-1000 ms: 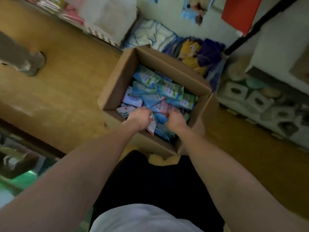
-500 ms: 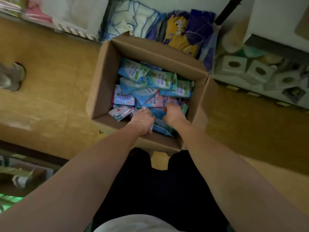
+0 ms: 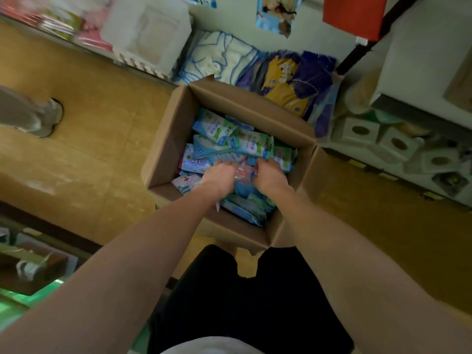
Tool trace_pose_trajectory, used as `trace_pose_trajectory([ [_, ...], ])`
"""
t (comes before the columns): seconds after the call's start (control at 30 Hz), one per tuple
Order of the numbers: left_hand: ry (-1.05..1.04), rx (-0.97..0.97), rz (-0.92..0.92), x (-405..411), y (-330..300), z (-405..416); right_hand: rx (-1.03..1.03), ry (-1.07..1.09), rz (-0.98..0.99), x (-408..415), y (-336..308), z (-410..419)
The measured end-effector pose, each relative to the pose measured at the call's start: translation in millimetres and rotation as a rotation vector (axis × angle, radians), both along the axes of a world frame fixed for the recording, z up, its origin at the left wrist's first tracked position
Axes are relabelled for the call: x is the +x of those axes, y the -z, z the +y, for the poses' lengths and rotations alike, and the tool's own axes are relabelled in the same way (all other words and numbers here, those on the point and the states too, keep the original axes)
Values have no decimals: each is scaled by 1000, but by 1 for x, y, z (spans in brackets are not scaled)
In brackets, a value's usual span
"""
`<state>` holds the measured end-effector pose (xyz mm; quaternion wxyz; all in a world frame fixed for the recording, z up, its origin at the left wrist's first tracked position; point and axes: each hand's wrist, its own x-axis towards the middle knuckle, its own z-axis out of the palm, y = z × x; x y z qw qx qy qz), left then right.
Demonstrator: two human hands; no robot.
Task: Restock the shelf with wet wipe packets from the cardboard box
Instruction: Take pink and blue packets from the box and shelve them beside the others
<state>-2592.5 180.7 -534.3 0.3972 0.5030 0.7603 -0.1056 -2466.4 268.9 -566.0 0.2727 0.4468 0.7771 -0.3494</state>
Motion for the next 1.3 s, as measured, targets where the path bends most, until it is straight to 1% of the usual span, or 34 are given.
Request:
trace_pose_trajectory([
  [0.07, -177, 73, 26, -8, 4, 3, 18, -33, 17, -7, 1, 11],
  [0.1, -234, 97, 44, -13, 7, 4, 22, -54, 21, -12, 2, 17],
  [0.17, -287, 108, 70, -21, 15, 3, 52, -89, 27, -23, 9, 26],
  [0.3, -387, 115, 61, -23, 35, -1, 118, -130, 80, -48, 30, 43],
  [0.4, -364, 70, 72, -17, 47, -4, 101, -164, -11, -59, 50, 46],
  [0.47, -333, 26, 98, -11, 53, -5, 120, -226, -79, -58, 61, 41],
  [0.53, -323, 15, 128, -6, 57, -4, 192, -281, -85, -52, 69, 34],
  [0.6, -296, 2, 162, -3, 58, -3, 235, -285, -71, -43, 71, 25],
  [0.67, -261, -20, 175, -2, 57, -3, 191, -265, -106, -32, 69, 15],
  [0.73, -252, -29, 168, 1, 52, -3, 104, -259, -167, -20, 63, 9],
  [0.8, -251, -25, 133, 4, 40, 0, 5, -285, -199, -10, 53, 8],
  [0.9, -275, -10, 88, 8, 14, 3, -77, -325, -166, 0, 28, 12],
  [1.0, -317, -1, 80, 13, -14, 8, -106, -185, -109, -1, -4, 17],
  [1.07, -318, -3, 61, 19, -33, 14, -125, -82, -123, -4, -32, 24],
  [1.17, -274, 40, 12, 21, -59, 27, -113, -97, -123, 0, -78, 38],
  [1.23, -175, 80, -7, 20, -82, 42, -68, -106, -83, 13, -108, 46],
  [1.3, -95, 144, -5, 21, -110, 58, 11, -64, -44, 28, -136, 49],
])
